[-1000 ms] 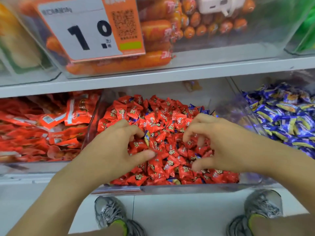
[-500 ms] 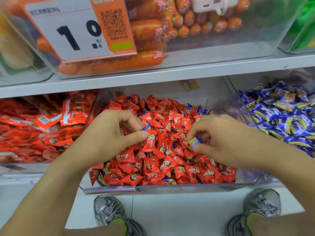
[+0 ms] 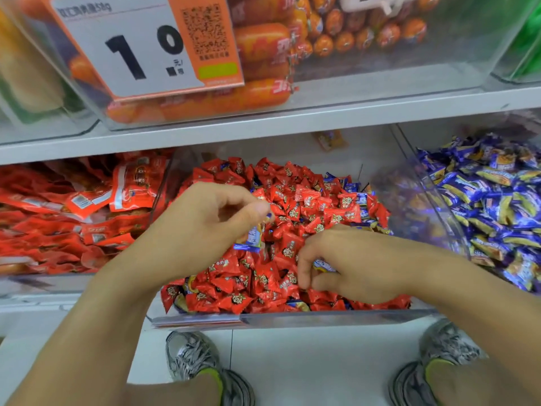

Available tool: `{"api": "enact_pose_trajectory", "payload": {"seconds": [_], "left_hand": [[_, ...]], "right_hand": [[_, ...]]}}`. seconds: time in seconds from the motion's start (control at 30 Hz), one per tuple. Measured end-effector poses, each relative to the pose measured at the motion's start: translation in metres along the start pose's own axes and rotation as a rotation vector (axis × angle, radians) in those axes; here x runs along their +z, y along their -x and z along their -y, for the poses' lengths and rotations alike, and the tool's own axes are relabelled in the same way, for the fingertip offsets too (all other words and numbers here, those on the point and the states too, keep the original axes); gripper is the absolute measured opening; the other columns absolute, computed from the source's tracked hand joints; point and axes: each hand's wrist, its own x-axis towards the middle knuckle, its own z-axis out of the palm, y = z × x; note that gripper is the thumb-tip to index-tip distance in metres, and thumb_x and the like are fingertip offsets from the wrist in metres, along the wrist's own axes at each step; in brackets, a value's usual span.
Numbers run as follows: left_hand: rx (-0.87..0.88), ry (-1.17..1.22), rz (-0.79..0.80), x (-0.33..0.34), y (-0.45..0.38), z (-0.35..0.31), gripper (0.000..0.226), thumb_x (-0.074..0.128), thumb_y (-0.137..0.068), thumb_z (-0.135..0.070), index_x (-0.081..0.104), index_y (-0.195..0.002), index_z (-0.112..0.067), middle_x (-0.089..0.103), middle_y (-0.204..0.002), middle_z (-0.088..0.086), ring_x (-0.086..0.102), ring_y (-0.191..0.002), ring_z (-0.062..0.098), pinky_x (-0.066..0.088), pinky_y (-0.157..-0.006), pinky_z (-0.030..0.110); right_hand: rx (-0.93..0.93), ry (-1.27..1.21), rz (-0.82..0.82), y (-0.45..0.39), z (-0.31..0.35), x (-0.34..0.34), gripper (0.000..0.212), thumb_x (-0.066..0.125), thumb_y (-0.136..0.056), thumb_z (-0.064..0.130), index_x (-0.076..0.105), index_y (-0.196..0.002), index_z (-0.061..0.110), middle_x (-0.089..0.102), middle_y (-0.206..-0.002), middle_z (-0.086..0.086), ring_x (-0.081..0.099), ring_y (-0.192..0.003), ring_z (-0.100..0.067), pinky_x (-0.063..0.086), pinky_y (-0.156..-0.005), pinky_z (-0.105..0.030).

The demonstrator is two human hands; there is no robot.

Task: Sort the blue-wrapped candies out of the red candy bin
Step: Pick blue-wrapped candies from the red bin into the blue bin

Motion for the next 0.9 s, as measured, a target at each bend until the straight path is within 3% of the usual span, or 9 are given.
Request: {"api": "enact_pose_trajectory", "payload": {"seconds": [0.07,0.17,0.3,0.37,0.47,0.53,0.63,0.77,0.9], "left_hand": [[-0.011,-0.034,0.092,0.006,-0.001,-0.002,0.027,0.048,-0.095,-0.042,0.068,-0.086,-0.025,0.067,-0.073,-0.004,0.065,-0.067,0.009,0.056,-0.073,0.032],[-0.043,0.006,0.222,0.019,-0.003,-0.005,0.025,0.041,-0.102,-0.024,0.061,-0.089,-0.017,0.07,-0.081,-0.002,0.069,-0.069,0.012,0.058,-0.07,0.036],[-0.049,-0.184,0.275,0.026,-0.006,-0.003,0.024,0.043,-0.097,-0.043,0.057,-0.083,-0.029,0.064,-0.068,-0.005,0.055,-0.055,0.007,0.047,-0.054,0.025],[-0.057,-0.328,0.307,0.027,-0.006,0.0,0.025,0.049,-0.09,-0.054,0.058,-0.083,-0.032,0.064,-0.07,-0.004,0.055,-0.057,0.007,0.048,-0.057,0.03],[-0.047,-0.419,0.34,0.033,-0.005,-0.003,0.024,0.059,-0.087,-0.056,0.06,-0.082,-0.032,0.061,-0.068,-0.015,0.054,-0.065,-0.004,0.04,-0.057,0.019],[-0.019,-0.472,0.343,0.042,-0.005,-0.005,0.028,0.065,-0.082,-0.059,0.062,-0.083,-0.031,0.06,-0.07,-0.017,0.053,-0.068,-0.004,0.044,-0.062,0.019],[0.019,-0.53,0.357,0.056,-0.006,-0.007,0.031,0.071,-0.076,-0.059,0.067,-0.093,-0.032,0.06,-0.083,-0.016,0.054,-0.08,0.006,0.051,-0.075,0.033],[0.022,-0.612,0.328,0.064,-0.008,-0.008,0.031,0.073,-0.074,-0.057,0.067,-0.095,-0.035,0.047,-0.072,-0.016,0.054,-0.085,0.015,0.041,-0.067,0.03],[0.044,-0.637,0.218,0.065,-0.01,-0.005,0.043,0.073,-0.07,-0.063,0.065,-0.104,-0.037,0.065,-0.1,-0.014,0.059,-0.1,0.014,0.047,-0.075,0.031]], "right_hand": [[-0.002,-0.021,0.068,0.001,0.0,0.0,0.023,0.058,-0.096,0.02,0.072,-0.105,0.036,0.065,-0.102,0.018,0.058,-0.095,0.0,0.049,-0.09,-0.027],[-0.044,-0.042,0.099,-0.001,0.002,0.004,0.019,0.063,-0.094,0.033,0.072,-0.11,0.034,0.059,-0.095,0.02,0.055,-0.092,0.002,0.048,-0.086,-0.021],[-0.083,0.074,0.006,-0.008,0.003,0.013,0.019,0.07,-0.087,0.038,0.076,-0.102,0.03,0.056,-0.087,0.021,0.048,-0.077,0.005,0.036,-0.068,-0.004],[-0.098,0.083,-0.021,-0.01,0.001,0.014,0.014,0.071,-0.086,0.035,0.077,-0.096,0.027,0.062,-0.091,0.012,0.051,-0.08,-0.002,0.04,-0.067,-0.01],[-0.021,0.08,-0.121,-0.001,-0.006,0.003,0.013,0.069,-0.087,0.04,0.071,-0.087,0.027,0.057,-0.088,0.011,0.053,-0.083,-0.006,0.043,-0.074,-0.025],[0.052,0.171,-0.238,0.01,-0.016,-0.004,0.016,0.066,-0.088,0.043,0.064,-0.083,0.028,0.049,-0.088,0.013,0.05,-0.083,-0.006,0.038,-0.072,-0.025],[0.138,0.21,-0.343,0.023,-0.022,-0.008,0.017,0.064,-0.088,0.044,0.057,-0.079,0.031,0.049,-0.087,0.014,0.047,-0.079,-0.007,0.04,-0.074,-0.028],[0.203,0.167,-0.424,0.028,-0.017,-0.011,0.015,0.068,-0.087,0.04,0.058,-0.077,0.034,0.058,-0.088,0.012,0.05,-0.084,-0.011,0.046,-0.08,-0.033],[0.215,0.147,-0.511,0.029,-0.013,-0.016,0.016,0.07,-0.085,0.041,0.061,-0.074,0.033,0.066,-0.086,0.011,0.047,-0.075,-0.004,0.045,-0.074,-0.029]]}}
